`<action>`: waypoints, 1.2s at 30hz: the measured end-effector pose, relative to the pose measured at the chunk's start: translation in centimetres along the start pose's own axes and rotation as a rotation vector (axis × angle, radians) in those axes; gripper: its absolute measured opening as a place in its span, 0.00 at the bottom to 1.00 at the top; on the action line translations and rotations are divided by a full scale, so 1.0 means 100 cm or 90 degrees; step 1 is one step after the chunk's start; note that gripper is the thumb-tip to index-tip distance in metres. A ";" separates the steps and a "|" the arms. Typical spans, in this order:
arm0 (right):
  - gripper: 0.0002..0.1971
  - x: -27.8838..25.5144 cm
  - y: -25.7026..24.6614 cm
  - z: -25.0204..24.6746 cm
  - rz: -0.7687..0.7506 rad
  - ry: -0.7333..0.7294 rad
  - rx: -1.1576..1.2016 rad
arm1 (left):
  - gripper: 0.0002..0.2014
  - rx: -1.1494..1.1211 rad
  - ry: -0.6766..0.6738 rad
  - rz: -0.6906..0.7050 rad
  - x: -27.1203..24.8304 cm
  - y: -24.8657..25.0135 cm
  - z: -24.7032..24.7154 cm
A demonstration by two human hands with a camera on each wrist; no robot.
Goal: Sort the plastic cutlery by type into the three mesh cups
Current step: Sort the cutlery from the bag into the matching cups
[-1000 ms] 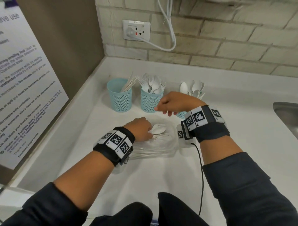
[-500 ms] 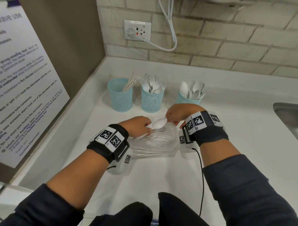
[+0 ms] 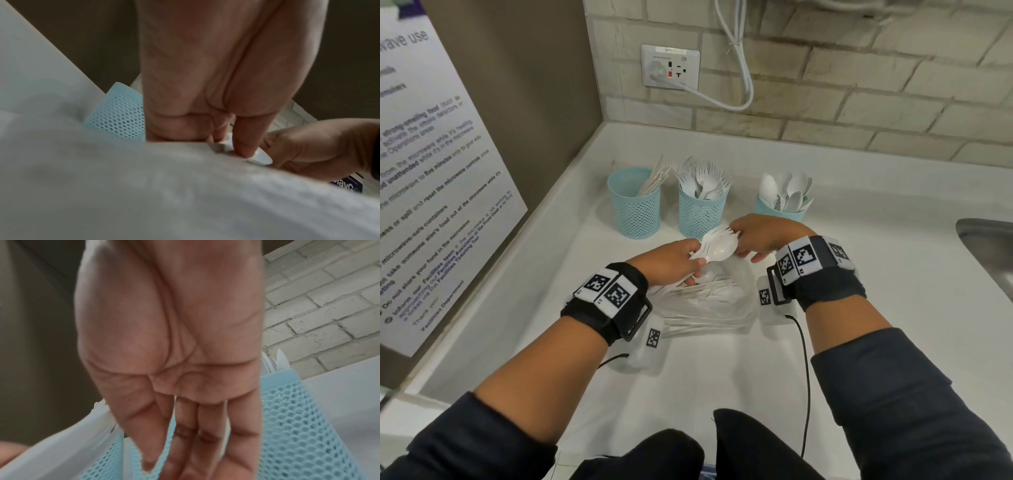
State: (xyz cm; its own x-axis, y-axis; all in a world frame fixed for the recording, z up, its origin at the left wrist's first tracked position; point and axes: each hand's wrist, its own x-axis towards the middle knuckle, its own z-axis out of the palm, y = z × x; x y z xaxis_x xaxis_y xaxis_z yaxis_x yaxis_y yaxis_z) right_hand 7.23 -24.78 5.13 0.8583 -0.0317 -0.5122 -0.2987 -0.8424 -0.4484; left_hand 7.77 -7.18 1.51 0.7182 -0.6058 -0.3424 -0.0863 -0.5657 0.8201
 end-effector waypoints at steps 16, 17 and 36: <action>0.12 -0.003 -0.012 0.000 -0.198 0.087 0.321 | 0.09 -0.222 0.075 0.072 0.001 0.010 0.001; 0.10 -0.002 -0.012 0.002 -0.209 0.101 0.315 | 0.09 -0.234 0.070 0.072 0.001 0.010 0.001; 0.13 0.005 -0.006 0.004 -0.268 0.120 0.384 | 0.14 -0.481 0.070 0.029 -0.006 0.004 -0.003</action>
State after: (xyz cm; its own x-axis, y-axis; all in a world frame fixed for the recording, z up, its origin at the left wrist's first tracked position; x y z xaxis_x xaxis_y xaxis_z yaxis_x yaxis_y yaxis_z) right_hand 7.66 -24.09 4.86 0.9909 0.0906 -0.0994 -0.0597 -0.3654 -0.9289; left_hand 7.49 -6.87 2.23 0.7934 -0.5374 -0.2858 0.3503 0.0191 0.9364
